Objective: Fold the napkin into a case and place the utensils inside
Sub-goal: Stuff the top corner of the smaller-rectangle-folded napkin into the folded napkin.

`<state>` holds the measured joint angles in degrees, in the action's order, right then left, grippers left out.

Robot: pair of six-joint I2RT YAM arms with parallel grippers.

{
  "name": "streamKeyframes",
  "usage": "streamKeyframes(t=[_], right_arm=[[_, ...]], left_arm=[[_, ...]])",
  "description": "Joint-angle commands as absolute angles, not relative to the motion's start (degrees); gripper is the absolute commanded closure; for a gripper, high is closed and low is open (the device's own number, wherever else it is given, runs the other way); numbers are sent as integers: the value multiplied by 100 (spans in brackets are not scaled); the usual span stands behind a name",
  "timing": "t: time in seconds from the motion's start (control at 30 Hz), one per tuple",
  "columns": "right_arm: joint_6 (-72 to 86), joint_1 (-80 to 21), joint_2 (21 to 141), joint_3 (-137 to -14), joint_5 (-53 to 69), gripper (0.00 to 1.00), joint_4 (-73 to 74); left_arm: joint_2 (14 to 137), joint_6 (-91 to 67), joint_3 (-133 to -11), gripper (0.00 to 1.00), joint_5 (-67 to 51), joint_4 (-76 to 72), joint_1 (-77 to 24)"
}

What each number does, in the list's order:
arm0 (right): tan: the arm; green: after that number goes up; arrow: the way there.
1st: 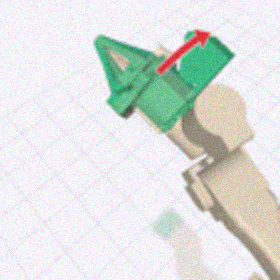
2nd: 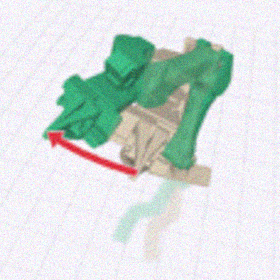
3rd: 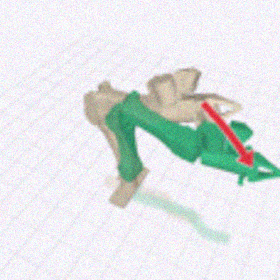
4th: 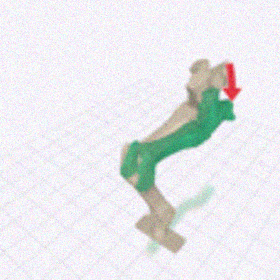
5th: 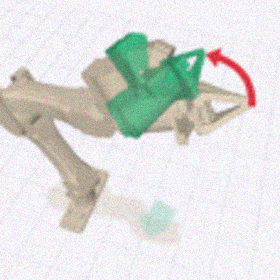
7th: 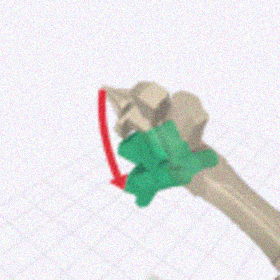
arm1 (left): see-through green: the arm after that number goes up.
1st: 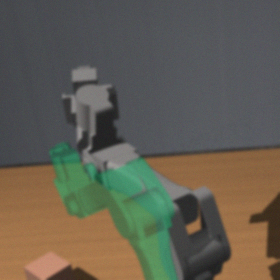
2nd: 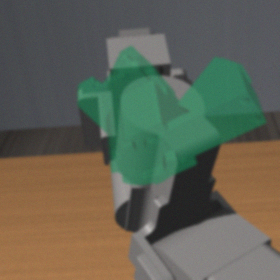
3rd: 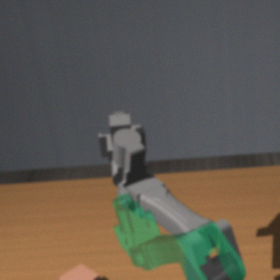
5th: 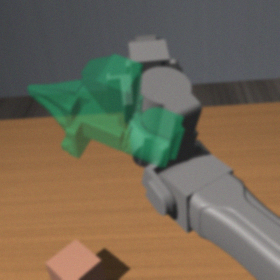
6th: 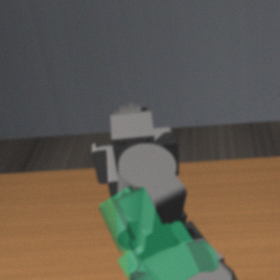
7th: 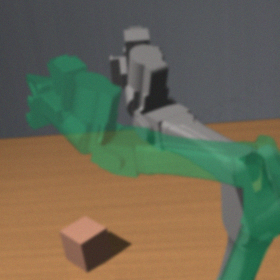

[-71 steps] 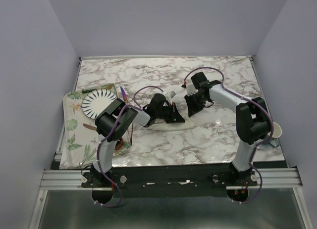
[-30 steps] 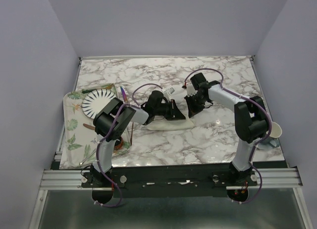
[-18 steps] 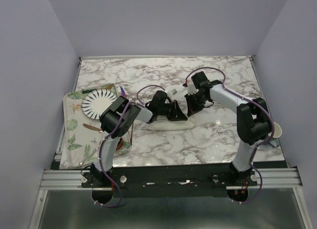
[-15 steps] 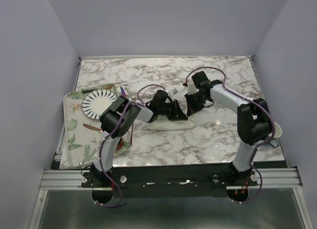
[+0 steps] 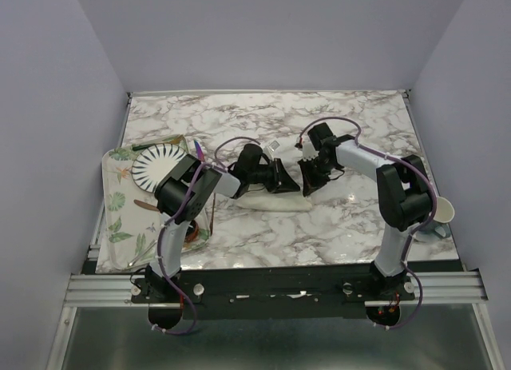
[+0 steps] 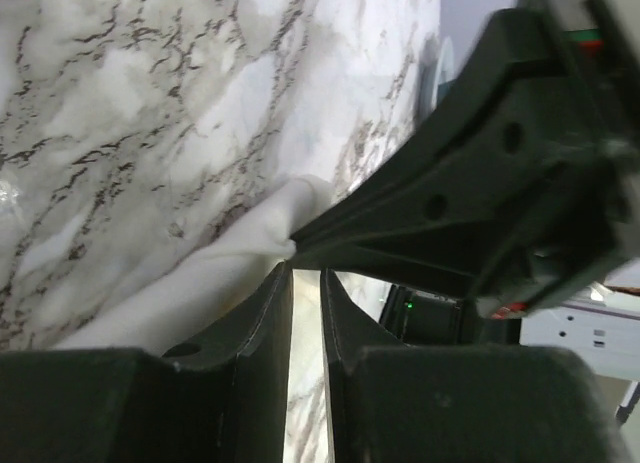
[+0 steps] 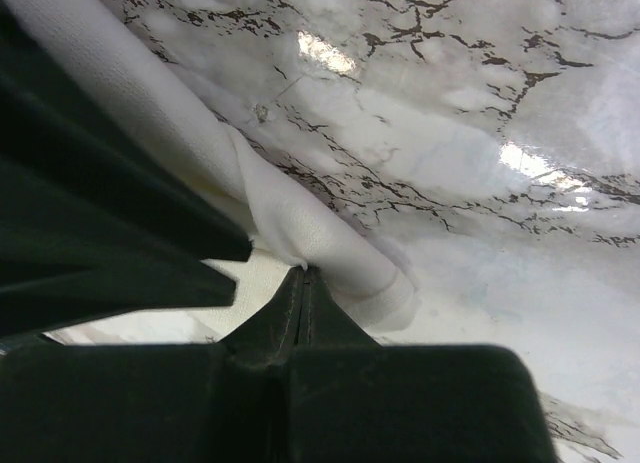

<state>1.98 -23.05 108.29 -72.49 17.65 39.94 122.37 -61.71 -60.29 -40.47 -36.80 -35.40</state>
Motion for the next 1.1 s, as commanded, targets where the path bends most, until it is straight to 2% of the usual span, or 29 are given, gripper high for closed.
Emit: streamKeyframes(t=[0.0,0.07,0.13,0.17,0.3,0.43,0.53,0.8,0.93,1.03,1.07], right_arm=[[141,-2294,11083,-7111,1485,99,3903],[88,-2294,11065,-7093,1529,99,3876],[62,-2294,11039,-7075,1643,100,3815],[53,-2303,11039,-7084,1696,99,3797],[53,-2303,11074,-7163,1802,99,3744],[-176,-2303,11074,-7189,1915,99,3709],[-193,-2303,11057,-7233,2030,100,3709],[-246,-2303,11048,-7365,2127,99,3902],[-246,-2311,10943,-7540,2320,93,3999],[-272,-2303,10890,-7716,2408,82,4218],[-290,-2303,10855,-7865,2434,76,4288]], left_arm=[[11523,-6206,-5907,73,-4377,-3702,-3384],[11199,-5769,-5845,69,-4482,-3438,-3227],[10952,-4988,-5976,65,-4587,-2316,-3077],[10699,-4574,-6029,61,-4701,-1885,-3015],[10082,-1093,-6354,49,-4702,880,-2760],[9616,1127,-6486,43,-4448,2099,-2760],[9747,1782,-6714,42,-4317,2785,-2830],[10344,2478,-7049,39,-3973,3094,-3287],[10406,2461,-6970,41,-3683,2848,-3472],[10433,2364,-6961,44,-3630,2690,-3489],[10415,2364,-6952,45,-3630,2689,-3481]])
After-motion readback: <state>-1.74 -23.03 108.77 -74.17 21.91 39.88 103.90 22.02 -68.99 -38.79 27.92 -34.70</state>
